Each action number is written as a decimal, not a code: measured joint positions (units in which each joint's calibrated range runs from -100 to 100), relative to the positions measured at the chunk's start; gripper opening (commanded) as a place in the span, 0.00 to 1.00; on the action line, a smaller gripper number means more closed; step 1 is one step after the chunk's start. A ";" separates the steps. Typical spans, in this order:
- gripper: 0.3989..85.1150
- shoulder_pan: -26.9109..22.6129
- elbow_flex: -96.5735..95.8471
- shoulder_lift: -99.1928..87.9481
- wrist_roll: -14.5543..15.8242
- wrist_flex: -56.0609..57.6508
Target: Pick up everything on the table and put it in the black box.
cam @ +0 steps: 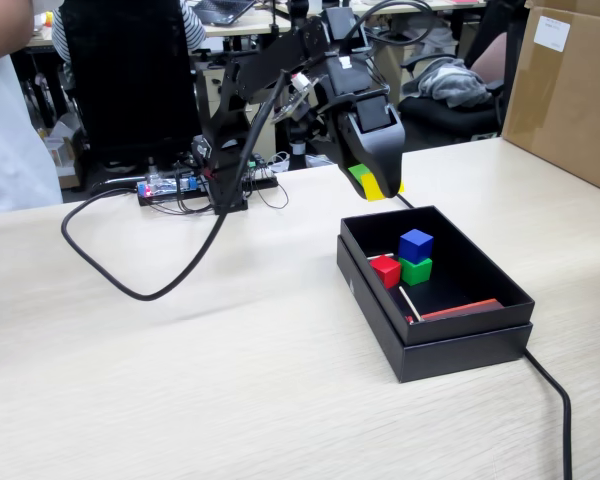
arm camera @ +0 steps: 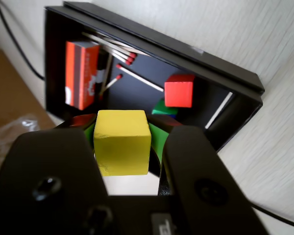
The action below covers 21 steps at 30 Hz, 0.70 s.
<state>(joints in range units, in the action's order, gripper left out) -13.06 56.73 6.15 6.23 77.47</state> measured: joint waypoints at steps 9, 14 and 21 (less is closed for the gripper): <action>0.17 -2.00 -0.09 14.11 1.37 0.00; 0.21 -2.20 -0.09 15.79 1.56 0.00; 0.29 -2.44 -5.11 16.70 1.95 0.85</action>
<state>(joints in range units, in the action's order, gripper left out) -15.51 51.62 22.85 8.18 78.32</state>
